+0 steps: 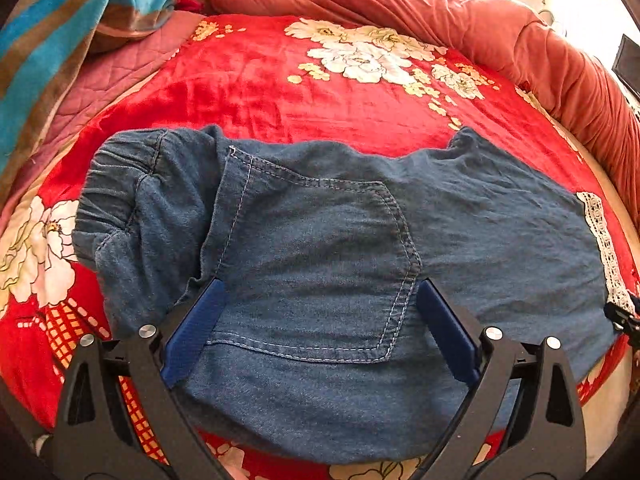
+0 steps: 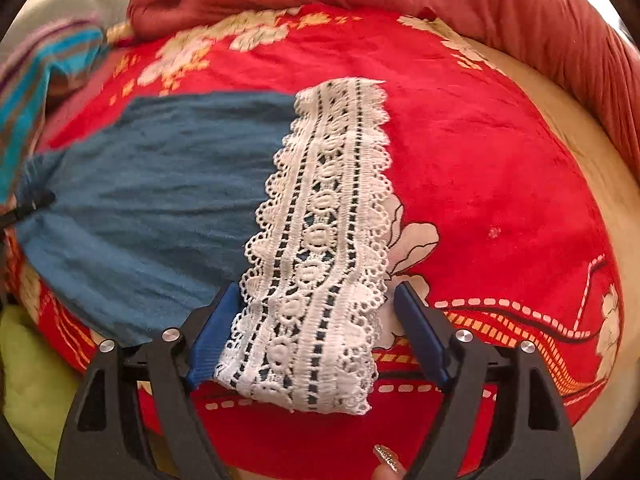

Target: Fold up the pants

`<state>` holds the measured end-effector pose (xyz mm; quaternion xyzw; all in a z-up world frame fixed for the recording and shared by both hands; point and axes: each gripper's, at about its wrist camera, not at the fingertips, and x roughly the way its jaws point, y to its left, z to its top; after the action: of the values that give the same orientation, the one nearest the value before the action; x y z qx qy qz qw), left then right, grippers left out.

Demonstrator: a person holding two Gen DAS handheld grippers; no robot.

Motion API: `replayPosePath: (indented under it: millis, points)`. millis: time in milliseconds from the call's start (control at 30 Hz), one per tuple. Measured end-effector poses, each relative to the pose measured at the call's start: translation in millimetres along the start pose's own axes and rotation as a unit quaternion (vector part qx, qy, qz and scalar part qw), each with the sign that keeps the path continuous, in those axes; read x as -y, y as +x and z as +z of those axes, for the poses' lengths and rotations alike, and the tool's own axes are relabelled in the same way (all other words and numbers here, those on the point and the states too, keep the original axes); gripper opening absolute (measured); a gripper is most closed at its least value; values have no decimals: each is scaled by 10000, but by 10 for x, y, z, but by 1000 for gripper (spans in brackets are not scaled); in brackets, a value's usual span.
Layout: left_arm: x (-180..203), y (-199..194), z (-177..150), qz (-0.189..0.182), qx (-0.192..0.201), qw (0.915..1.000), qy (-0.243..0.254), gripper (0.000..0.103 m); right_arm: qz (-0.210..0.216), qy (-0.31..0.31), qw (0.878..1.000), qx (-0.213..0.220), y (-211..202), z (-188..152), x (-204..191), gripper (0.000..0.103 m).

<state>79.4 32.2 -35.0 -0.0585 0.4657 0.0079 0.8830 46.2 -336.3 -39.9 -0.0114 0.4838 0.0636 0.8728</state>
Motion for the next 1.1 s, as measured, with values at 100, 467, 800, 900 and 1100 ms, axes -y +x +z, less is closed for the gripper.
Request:
replayPosePath:
  millis: [100, 467, 800, 900, 1100]
  points:
    - [20, -118, 10, -80, 146, 9999, -22, 91, -98, -175, 9988, 437, -232, 31, -72, 78]
    - [866, -592, -171, -759, 296, 9913, 1039, 91, 608, -782, 9905, 952, -590, -60, -527, 78]
    - [1215, -220, -552, -474, -525, 9816, 1775, 91, 623, -781, 9949, 136, -251, -352, -581, 77]
    - [1140, -240, -561, -593, -517, 9834, 1637, 91, 513, -963, 9939, 173, -251, -379, -637, 77]
    - [1158, -403, -566, -719, -318, 9835, 1628, 91, 1189, -408, 9909, 491, -488, -293, -448, 78]
